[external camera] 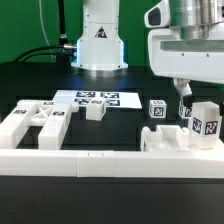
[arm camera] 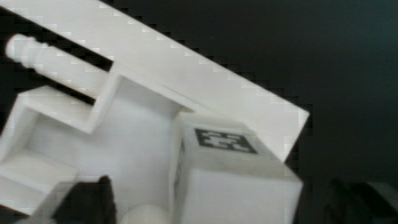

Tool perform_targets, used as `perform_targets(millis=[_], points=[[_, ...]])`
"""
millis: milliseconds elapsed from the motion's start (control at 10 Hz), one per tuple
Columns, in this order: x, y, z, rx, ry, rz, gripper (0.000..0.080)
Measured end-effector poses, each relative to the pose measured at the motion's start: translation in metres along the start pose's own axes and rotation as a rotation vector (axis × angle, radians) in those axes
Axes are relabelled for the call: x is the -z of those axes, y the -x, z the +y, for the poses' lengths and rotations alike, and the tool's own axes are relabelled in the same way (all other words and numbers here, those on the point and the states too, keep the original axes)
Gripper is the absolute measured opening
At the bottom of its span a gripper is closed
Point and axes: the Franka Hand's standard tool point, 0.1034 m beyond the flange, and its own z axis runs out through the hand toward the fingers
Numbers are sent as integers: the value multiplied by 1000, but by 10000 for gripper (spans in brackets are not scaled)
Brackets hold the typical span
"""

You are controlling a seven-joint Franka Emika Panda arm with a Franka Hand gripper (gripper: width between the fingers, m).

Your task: Assemble chair

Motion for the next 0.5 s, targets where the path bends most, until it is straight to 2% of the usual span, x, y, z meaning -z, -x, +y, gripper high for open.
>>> perform_targets(millis=[300,400,500], points=[[0,-1,0,193,-1,0,644],[-1,0,2,299,9,-4,649],[-1,2,4,425,37,-15,649]])
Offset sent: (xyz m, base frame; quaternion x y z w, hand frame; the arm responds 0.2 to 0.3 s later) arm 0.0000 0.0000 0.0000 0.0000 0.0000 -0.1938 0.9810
